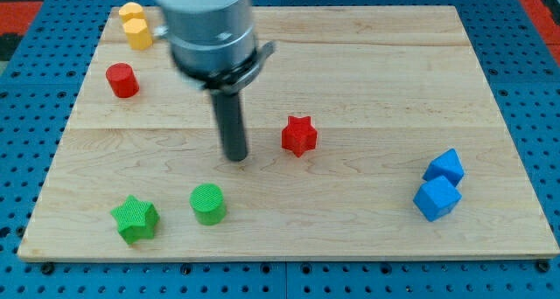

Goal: Push the red star into the green circle

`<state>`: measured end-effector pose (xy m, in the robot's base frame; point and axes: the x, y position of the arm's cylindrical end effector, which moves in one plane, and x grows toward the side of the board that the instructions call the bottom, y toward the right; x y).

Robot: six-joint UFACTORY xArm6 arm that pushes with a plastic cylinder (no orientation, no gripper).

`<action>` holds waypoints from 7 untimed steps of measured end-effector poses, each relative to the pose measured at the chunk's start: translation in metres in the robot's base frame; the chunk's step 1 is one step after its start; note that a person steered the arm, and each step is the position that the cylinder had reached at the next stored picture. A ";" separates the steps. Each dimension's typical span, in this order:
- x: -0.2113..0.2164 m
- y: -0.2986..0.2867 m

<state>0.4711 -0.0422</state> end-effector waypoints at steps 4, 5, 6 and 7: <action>-0.065 0.023; -0.065 0.023; -0.066 0.033; -0.041 0.050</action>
<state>0.4298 0.0083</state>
